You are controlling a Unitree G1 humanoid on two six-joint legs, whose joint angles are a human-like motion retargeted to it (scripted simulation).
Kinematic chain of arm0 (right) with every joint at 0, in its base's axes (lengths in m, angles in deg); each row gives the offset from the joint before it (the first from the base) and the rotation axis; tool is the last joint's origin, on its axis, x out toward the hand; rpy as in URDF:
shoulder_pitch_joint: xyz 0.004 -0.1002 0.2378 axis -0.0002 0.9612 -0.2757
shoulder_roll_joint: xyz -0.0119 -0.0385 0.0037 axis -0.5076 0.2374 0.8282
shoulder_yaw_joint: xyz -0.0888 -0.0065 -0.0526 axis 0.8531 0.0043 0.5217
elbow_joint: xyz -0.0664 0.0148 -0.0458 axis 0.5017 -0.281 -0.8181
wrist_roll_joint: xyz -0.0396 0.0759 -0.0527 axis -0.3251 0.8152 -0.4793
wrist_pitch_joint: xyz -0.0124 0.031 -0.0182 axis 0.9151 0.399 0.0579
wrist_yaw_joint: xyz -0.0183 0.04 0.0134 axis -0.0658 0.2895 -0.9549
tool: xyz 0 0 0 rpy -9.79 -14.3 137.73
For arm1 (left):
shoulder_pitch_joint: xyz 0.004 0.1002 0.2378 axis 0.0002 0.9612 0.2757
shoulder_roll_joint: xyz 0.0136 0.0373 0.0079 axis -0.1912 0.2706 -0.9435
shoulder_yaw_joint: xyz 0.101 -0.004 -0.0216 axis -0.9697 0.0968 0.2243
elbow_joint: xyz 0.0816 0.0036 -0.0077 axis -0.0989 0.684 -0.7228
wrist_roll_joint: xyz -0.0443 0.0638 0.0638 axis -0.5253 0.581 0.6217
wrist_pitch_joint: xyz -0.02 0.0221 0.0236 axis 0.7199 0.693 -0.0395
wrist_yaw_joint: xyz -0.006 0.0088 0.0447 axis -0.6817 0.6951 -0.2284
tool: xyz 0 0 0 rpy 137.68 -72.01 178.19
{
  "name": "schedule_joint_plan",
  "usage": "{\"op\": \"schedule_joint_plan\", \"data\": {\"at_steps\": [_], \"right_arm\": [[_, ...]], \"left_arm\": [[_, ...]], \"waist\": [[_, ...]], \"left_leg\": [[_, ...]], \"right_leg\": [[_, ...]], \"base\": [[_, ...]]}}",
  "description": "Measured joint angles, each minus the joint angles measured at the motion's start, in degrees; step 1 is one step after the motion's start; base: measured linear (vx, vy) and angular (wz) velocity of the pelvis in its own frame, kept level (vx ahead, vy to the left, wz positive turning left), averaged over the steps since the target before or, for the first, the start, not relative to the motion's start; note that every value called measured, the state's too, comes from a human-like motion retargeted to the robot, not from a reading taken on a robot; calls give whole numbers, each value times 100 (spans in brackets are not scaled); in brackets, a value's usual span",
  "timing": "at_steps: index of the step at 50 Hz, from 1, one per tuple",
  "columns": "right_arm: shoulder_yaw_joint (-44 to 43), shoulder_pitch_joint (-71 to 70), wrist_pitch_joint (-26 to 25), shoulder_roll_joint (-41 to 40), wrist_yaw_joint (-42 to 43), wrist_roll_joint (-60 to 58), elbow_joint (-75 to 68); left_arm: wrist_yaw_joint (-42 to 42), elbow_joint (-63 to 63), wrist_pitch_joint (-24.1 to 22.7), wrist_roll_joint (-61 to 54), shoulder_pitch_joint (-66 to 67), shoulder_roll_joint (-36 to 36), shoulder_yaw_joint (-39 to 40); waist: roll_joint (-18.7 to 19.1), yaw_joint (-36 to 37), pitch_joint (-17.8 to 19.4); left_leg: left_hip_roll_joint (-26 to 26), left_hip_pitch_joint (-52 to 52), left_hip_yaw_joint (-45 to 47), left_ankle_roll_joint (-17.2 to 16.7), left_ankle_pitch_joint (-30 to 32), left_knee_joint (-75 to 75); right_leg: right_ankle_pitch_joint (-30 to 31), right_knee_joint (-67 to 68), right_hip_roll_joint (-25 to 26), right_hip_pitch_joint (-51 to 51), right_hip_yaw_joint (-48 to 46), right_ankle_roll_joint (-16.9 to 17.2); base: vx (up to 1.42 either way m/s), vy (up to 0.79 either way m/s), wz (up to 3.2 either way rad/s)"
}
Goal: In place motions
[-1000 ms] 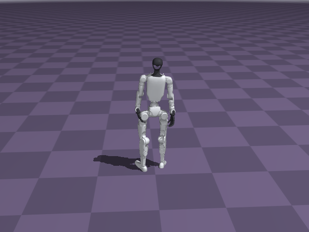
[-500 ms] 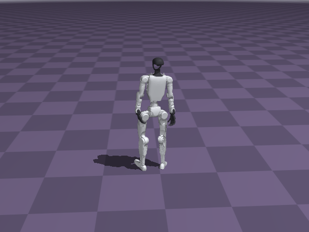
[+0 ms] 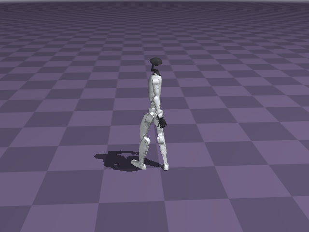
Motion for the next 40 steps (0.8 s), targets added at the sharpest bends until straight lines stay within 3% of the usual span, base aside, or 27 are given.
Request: {"op": "schedule_joint_plan", "data": {"at_steps": [7, 13, 20, 25, 32, 40], "right_arm": [[-207, -209, 55, 40, -43, -31, 338], [-18, -414, 143, -149, -206, -6, 603], [511, -463, 307, -401, -398, -741, 859], [858, -359, 347, -413, -299, -1369, 905], [862, -507, 160, -450, -344, -879, 433], [1078, -588, 78, -386, -307, -691, 412]], "left_arm": [[9, 200, 104, -355, 236, 278, 276], [-184, 197, -57, -597, 311, 605, 712], [-269, 80, -205, -619, 167, 576, 604], [-255, 161, -176, -643, 50, 351, 485], [-264, 200, 27, -530, 59, 61, 234], [-453, 84, -7, -260, 151, -116, 164]], "waist": [[14, 787, 310], [72, 831, 385], [-10, 875, 405], [-84, 493, 301], [-110, -279, 96], [167, -1565, -89]], "left_leg": [[-211, 74, -164, -140, 167, -70], [-300, 93, -336, -140, 237, -90], [-197, 125, -343, -16, 123, -87], [-114, 248, -117, 228, -145, -60], [124, 522, 464, 599, -684, -16], [560, 958, 1326, 828, -1305, -14]], "right_leg": [[-67, 182, 38, 266, -372, 124], [-62, 205, 115, 365, -517, 173], [-10, 111, 137, 279, -406, 113], [97, 3, 44, 173, -43, 51], [335, -83, -234, -237, 905, -142], [789, -202, -311, -821, 2123, -379]], "base": [[-15, 5, 89], [-6, 1, 53], [6, -8, -27], [25, -4, -90], [36, -9, -171], [33, -17, -201]]}}
